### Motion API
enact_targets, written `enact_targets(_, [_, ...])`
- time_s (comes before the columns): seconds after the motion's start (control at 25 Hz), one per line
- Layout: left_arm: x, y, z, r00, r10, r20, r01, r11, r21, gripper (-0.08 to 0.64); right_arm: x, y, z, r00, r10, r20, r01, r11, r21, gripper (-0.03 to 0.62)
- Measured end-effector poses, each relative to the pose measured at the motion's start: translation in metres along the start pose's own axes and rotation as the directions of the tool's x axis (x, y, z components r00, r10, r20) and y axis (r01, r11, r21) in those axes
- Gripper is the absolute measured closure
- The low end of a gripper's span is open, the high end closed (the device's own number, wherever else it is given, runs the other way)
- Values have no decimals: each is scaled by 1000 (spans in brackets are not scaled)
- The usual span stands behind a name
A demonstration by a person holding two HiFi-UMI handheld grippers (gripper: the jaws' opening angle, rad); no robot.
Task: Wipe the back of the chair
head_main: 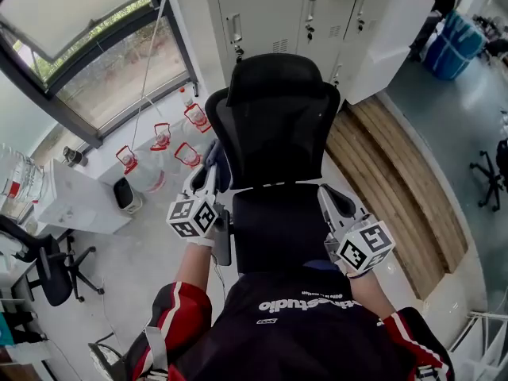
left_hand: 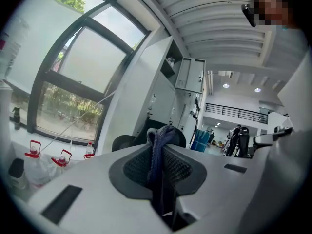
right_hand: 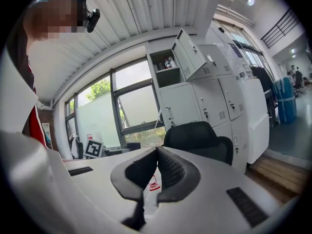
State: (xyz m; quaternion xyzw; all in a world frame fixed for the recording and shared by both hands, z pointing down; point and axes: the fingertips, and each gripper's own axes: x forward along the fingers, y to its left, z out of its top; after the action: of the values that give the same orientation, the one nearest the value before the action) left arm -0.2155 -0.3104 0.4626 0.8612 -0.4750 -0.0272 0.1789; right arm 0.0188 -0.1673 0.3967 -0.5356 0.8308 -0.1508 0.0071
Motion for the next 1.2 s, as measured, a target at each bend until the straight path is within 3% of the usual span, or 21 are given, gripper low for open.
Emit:
enact_targets(0.28, [50, 66, -20, 995, 95, -6, -95, 995, -23, 497, 16, -8, -5, 1000, -15, 16, 15, 1000, -20, 577])
enact_targets(0.72, [124, 124, -45, 982, 189, -23, -188, 981, 42, 497, 49, -41, -12, 998, -52, 19, 52, 999, -8, 577])
enact_targets(1.2, [189, 182, -65, 938, 339, -67, -336, 940, 60, 497, 50, -89, -26, 992, -81, -97, 80, 997, -12, 577])
